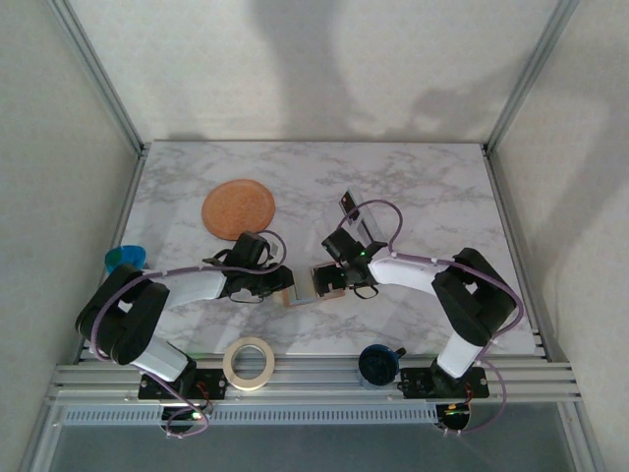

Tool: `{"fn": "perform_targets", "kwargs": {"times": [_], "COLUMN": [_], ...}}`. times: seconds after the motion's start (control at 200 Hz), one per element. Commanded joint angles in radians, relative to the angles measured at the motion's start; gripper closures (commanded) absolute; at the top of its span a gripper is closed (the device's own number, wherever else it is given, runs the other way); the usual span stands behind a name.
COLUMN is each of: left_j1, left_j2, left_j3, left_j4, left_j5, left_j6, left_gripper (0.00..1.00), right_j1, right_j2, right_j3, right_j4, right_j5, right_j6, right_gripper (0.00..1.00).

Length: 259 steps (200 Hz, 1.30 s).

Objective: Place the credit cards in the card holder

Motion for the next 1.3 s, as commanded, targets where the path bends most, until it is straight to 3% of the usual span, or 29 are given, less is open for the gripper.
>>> {"fn": "perform_targets", "kwargs": {"times": [0.0,0.18,0.506,0.856,1.136,1.291], "left_j1": [0.004,0.007,0.007,0.007,0.007,0.007], "left_j2": [0.019,0.043,0.064,0.048,0.041,0.028], "left_j3": [0.017,0.041,0.054,0.031,0.023,0.008], "left_j4": [-0.06,-0.115,-0.12,-0.11,-0.117,-0.108], "left_j5": [-0.045,-0.088,-0.091,-0.083,-0.086,-0.093], "left_j6": [0.038,0.067,0.081,0.07,0.076,0.064], "left_gripper": [0.73,0.79,0.83,0.85,0.85,0.85], "right_j1": [0.002,0.01,0.057,0.107,0.107,0.107], "right_j2": [0.014,-0.072,-0.008,0.037,-0.003,-0.05], "right_j3": [0.002,0.003,0.063,0.059,-0.01,-0.008], "right_j4": [-0.021,-0.03,-0.025,-0.042,-0.048,-0.051], "right_j5": [0.044,-0.038,0.063,0.23,0.286,0.224], "right_j6": [-0.018,-0.048,-0.076,0.012,0.06,0.045], "right_gripper": [0.01,0.01,0.01,0.01,0.01,0.01]}}
